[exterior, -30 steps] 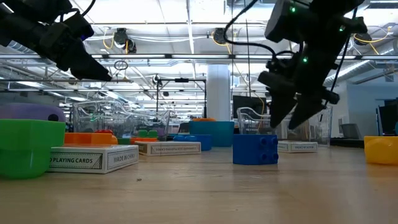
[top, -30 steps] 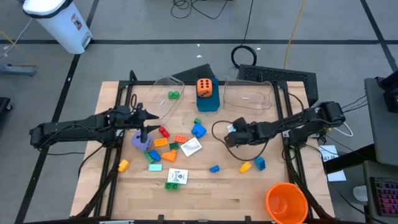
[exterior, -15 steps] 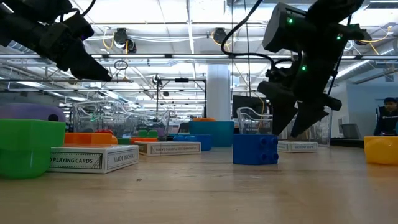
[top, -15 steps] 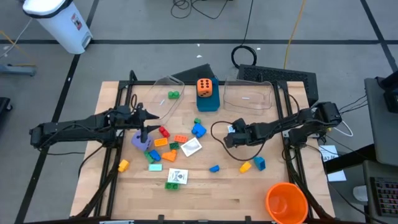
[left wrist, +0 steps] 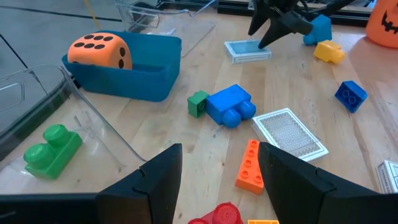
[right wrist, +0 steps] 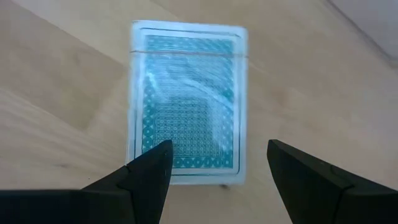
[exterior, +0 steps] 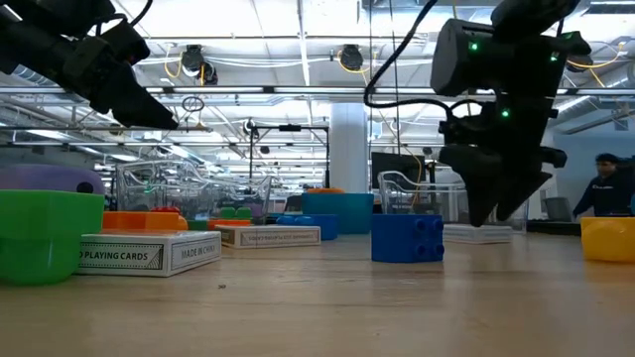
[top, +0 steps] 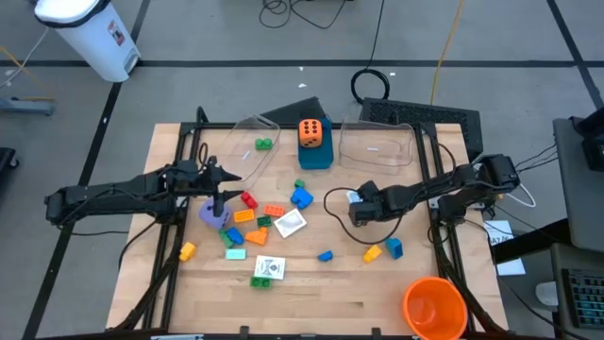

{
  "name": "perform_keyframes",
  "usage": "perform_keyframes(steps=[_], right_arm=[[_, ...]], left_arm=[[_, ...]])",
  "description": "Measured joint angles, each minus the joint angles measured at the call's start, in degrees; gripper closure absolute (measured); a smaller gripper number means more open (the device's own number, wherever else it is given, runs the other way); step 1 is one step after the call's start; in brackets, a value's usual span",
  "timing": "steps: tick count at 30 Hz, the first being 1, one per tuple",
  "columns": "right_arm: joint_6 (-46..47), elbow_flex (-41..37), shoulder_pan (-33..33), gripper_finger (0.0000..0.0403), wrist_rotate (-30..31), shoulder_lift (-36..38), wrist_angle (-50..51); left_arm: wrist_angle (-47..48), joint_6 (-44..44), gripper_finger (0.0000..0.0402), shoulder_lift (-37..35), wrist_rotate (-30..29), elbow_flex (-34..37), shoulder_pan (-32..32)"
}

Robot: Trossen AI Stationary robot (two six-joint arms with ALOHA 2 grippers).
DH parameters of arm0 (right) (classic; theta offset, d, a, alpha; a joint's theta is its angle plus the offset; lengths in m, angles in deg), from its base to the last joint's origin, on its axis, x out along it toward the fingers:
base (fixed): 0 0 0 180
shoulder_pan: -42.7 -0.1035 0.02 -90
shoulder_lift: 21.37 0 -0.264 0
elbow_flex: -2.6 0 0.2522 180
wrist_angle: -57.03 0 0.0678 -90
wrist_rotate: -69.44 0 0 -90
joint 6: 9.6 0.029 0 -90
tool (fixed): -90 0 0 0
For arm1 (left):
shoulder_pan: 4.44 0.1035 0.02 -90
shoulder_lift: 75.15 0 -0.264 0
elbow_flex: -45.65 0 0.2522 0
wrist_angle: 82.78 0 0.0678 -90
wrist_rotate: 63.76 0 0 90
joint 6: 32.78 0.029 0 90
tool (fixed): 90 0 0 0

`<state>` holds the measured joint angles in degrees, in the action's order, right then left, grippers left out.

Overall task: Pick & Place Toys
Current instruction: Put the green playing card into the right transparent bin

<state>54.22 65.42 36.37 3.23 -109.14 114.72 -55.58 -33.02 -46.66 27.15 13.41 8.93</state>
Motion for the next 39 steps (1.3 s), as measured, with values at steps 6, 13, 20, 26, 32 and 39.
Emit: perform_keyframes(steps=[6, 13, 20, 26, 32, 39], right_arm=[[0.1, 0.0, 0.0, 0.0149, 0.6, 0.1, 6.2], [-4.3, -0.1, 0.0, 0.0149, 0.2, 1.1, 7.1], [-7.7, -0.1, 0.7, 0.0149, 0.5, 5.0, 4.0], [-7.2, -0.1, 1.5, 0.0149, 4.3, 9.3, 3.4], [-6.2, -0.1, 1.5, 0.0149, 6.1, 10.5, 3.1], [-8.1, -0.1, 1.5, 0.0149, 6.1, 10.5, 1.1]], left_arm=[[0.0, 0.0, 0.0188, 0.0, 0.0, 0.0, 0.0], [-0.3, -0.1, 0.0188, 0.0, 0.0, 0.0, 0.0], [-0.4, -0.1, 0.0188, 0.0, 0.0, 0.0, 0.0], [-0.7, -0.2, 0.0188, 0.0, 0.0, 0.0, 0.0], [-0.7, -0.1, 0.0188, 0.0, 0.0, 0.0, 0.0], [-0.6, 0.0, 0.0188, 0.0, 0.0, 0.0, 0.0]])
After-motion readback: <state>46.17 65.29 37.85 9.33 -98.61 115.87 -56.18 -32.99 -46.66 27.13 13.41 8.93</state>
